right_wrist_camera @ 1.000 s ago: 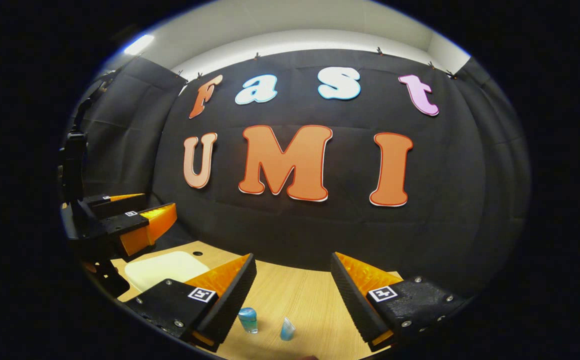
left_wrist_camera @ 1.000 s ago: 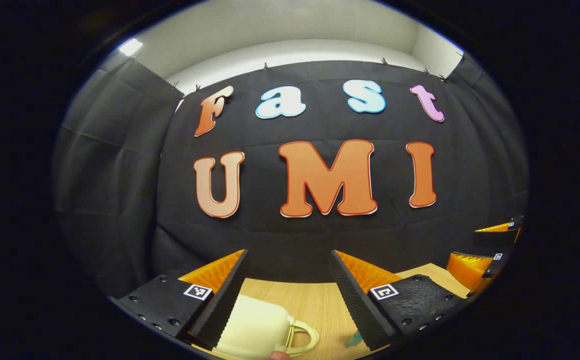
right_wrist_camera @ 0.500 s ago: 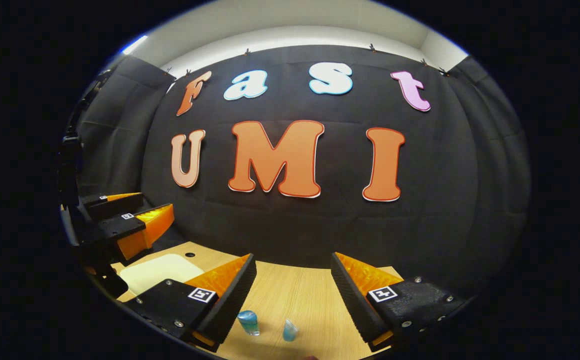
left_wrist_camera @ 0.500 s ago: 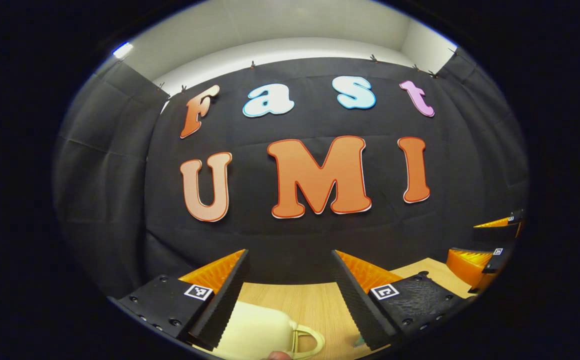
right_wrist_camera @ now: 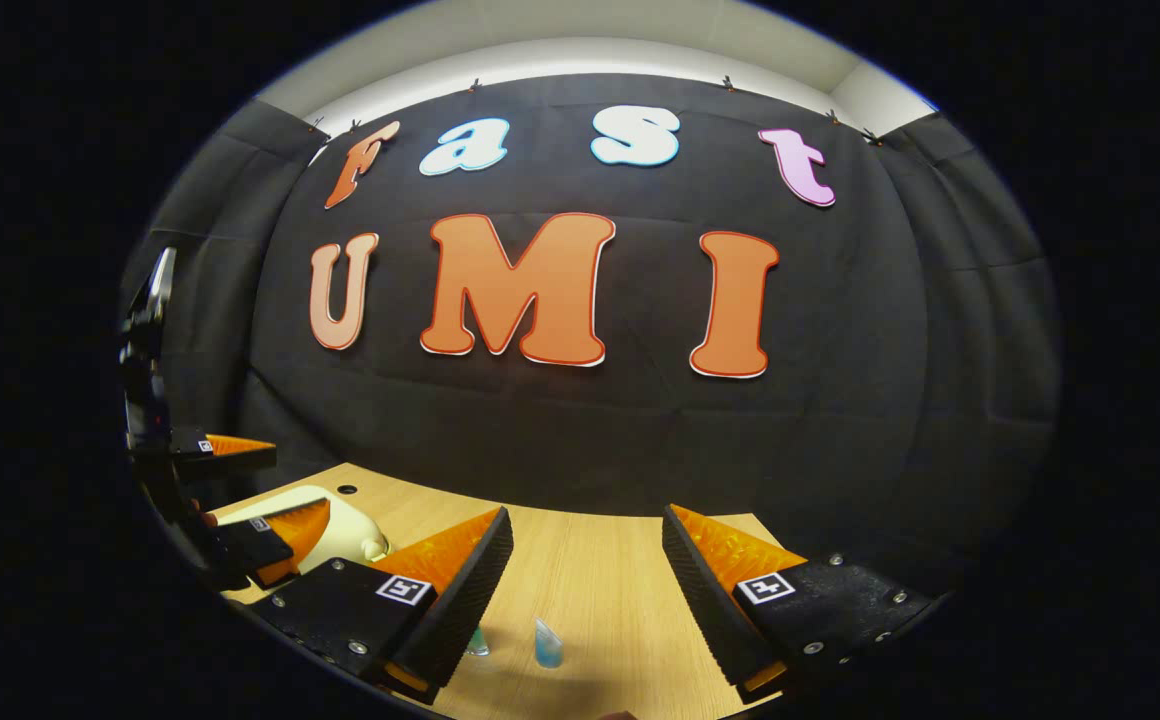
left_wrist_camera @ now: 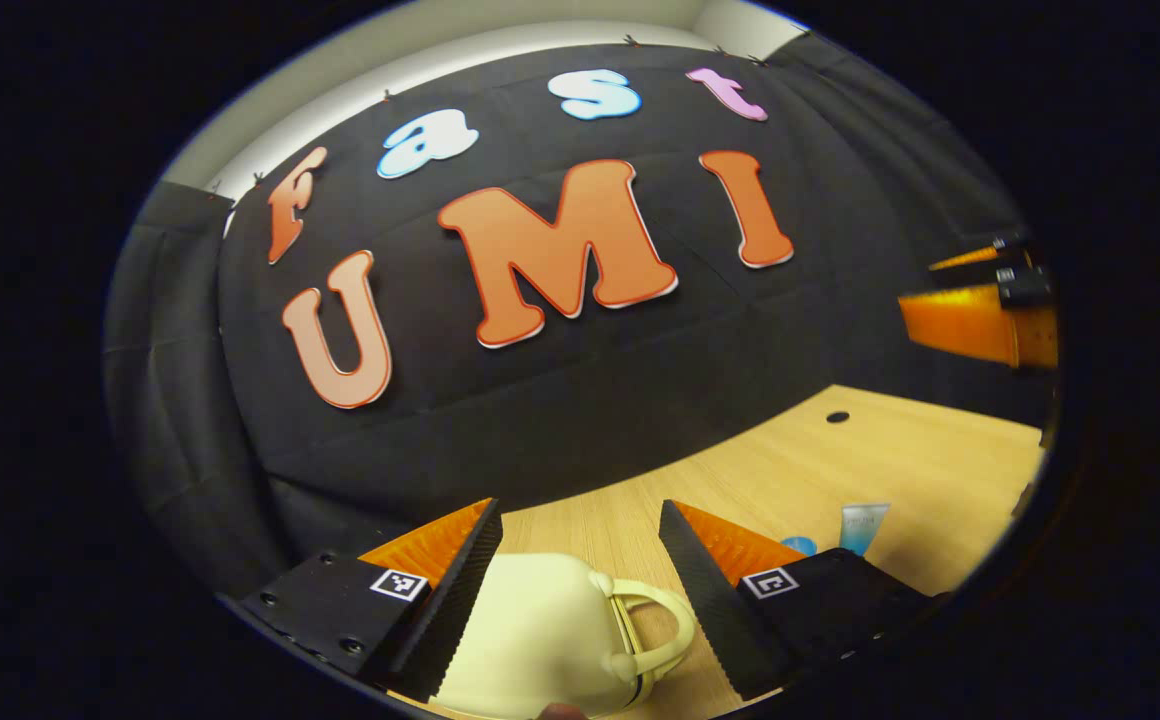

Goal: First open the suitcase, pack the skin care products into it, and then close the suitcase.

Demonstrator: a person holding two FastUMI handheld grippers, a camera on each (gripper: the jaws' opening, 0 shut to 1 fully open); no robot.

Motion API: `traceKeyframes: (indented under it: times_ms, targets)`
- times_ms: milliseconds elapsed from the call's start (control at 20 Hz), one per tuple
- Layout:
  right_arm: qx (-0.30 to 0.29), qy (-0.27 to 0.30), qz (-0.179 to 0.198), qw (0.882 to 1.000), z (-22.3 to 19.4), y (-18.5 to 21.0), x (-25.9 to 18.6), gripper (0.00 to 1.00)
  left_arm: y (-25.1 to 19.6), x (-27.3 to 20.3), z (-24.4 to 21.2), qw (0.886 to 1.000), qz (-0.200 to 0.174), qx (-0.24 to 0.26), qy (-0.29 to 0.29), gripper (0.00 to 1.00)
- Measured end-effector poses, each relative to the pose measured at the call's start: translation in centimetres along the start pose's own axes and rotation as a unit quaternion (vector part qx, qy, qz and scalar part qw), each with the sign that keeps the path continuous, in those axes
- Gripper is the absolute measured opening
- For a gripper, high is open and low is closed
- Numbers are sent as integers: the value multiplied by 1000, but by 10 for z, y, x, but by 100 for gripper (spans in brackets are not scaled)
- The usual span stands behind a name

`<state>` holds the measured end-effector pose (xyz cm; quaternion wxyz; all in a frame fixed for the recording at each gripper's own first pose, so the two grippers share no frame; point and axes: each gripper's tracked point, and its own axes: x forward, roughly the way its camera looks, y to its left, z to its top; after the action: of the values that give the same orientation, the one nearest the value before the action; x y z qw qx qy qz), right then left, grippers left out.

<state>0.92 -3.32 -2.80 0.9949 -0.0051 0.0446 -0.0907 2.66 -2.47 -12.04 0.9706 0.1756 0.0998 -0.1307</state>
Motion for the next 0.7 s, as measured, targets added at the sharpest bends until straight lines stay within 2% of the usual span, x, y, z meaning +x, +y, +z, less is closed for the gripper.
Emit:
traceKeyframes:
  times_ms: [350,500,700]
  targets:
    - [-10,10,-47,999,-9,-40,7,95,-38,16,-66,992,-58,97,58,98]
    - [-13,19,-58,998,-14,-49,6,95,-54,18,-91,986,-83,119,78,98]
    - [-12,27,-69,997,-19,-55,5,95,-62,23,-120,980,-93,140,108,98]
